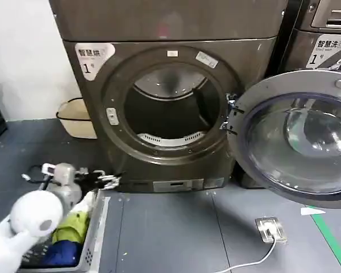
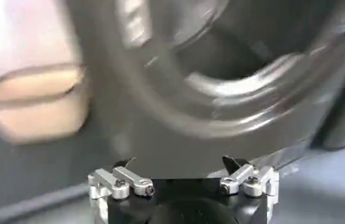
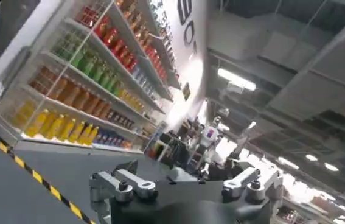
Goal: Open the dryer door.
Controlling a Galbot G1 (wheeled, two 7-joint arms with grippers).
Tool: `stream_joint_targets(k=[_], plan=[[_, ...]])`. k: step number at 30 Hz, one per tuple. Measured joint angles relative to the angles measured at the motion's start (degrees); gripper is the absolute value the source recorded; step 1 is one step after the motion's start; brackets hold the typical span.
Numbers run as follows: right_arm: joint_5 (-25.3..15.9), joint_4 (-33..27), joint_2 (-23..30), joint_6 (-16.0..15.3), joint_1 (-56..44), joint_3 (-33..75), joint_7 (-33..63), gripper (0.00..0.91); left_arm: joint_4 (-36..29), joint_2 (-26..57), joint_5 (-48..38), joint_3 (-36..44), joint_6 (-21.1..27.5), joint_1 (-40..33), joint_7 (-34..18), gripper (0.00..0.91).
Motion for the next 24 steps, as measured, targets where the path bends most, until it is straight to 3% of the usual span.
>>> stream_joint_targets(k=[4, 12, 19, 24], plan=[[-0.1, 0.3, -0.3, 0.0, 0.7, -1.6, 0.0, 0.907, 1.1, 1.3, -11.5, -4.4, 0.0, 0.8, -8.3, 0.907], [0.4, 1.5, -0.9, -0.1, 1.7, -4.7, 0.2, 0.907, 5.2, 4.9, -29.5, -7.7, -0.1, -0.1, -17.6, 0.907], [0.6, 2.1, -1.4, 0.1, 2.7, -7.2, 0.2, 0.907, 10.0, 9.0, -40.7, -6.8, -0.1, -1.3, -20.3, 0.907], [0.6, 1.5, -2.0, 0.9, 3.2, -8.6, 0.2, 0.907, 12.0, 11.5, -49.3, -4.7, -0.1, -2.7, -25.4, 0.907]])
